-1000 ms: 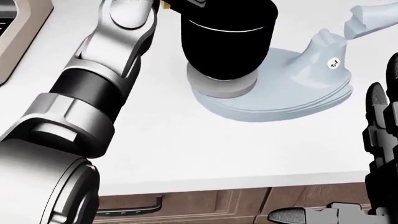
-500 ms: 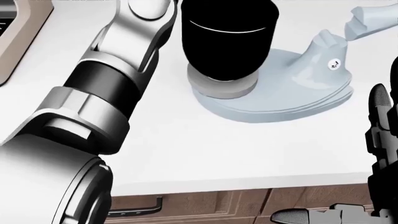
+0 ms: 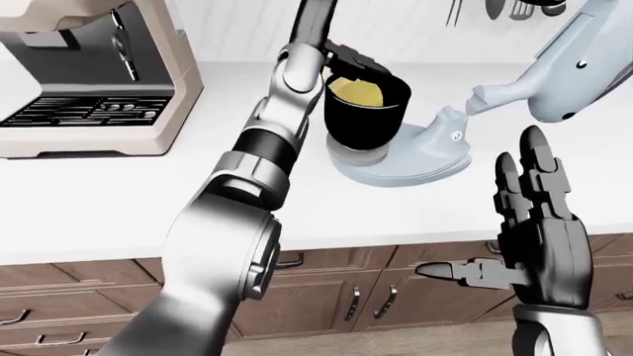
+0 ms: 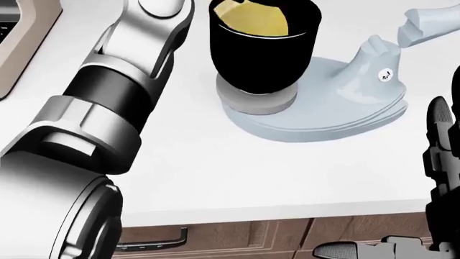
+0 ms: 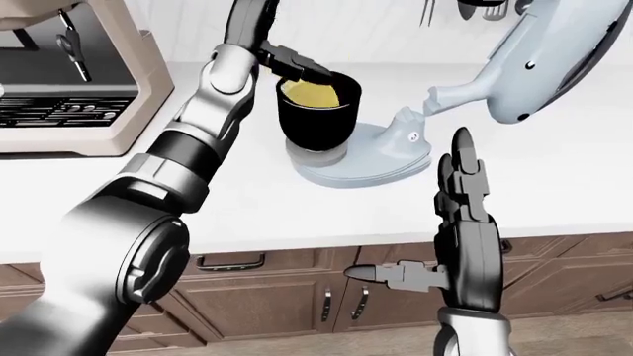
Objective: Place the cheese in the stand mixer bowl.
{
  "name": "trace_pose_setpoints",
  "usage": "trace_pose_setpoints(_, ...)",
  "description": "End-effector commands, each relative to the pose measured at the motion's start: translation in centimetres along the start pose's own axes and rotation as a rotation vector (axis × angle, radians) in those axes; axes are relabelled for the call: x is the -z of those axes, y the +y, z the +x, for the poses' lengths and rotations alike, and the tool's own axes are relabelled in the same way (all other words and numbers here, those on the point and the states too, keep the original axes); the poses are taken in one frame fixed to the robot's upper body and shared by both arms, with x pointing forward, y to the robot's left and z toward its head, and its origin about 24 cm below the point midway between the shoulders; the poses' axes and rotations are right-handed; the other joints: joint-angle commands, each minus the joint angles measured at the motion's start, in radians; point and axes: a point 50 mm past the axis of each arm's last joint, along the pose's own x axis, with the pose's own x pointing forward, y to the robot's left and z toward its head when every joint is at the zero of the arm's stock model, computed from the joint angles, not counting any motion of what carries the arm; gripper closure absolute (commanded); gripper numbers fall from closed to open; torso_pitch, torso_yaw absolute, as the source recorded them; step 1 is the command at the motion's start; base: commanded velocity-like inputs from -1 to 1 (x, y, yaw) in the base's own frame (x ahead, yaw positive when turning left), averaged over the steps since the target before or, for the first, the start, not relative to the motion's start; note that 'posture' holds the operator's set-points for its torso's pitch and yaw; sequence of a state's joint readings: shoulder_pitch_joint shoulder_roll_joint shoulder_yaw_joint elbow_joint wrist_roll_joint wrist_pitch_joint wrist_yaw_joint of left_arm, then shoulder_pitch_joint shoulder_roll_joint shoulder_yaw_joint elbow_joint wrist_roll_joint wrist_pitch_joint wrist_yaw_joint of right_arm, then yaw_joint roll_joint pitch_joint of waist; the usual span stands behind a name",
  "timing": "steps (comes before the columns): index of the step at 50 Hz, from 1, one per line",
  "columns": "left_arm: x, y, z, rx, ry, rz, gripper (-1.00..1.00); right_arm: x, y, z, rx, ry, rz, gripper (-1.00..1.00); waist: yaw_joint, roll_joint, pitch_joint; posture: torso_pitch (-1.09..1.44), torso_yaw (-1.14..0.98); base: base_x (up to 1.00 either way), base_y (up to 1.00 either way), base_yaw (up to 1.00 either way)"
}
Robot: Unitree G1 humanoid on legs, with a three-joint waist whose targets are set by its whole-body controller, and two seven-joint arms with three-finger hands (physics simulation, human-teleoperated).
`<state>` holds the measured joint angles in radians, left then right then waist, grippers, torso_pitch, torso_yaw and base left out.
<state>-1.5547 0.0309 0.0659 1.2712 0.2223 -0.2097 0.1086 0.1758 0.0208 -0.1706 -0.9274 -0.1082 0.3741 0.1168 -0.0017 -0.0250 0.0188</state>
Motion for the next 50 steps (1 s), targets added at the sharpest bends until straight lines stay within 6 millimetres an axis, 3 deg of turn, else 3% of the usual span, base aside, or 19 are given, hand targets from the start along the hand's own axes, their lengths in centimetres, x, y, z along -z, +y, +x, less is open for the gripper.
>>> trace_pose_setpoints(1, -2.6, 0.7, 0.6, -0.022, -0.096, 0.001, -1.0, -1.2, -0.1, -0.1, 0.006, -0.073, -0.007, -1.0, 0.0, -0.004, -0.021, 0.0, 0.0, 0.0, 0.0, 0.0)
trace_pose_setpoints(25, -2.5, 2.3, 0.6, -0.054, -0.091, -0.01, -1.0, -1.2, 0.0, 0.1, 0.004, -0.072, -0.008, -1.0, -0.001, -0.001, -0.021, 0.0, 0.0, 0.0, 0.0, 0.0)
trace_pose_setpoints(50, -1.5, 5.6, 0.3, -0.111, -0.089, -0.034, -1.0, -1.3, 0.1, 0.1, 0.003, -0.073, -0.01, -1.0, -0.002, 0.006, -0.021, 0.0, 0.0, 0.0, 0.0, 0.0)
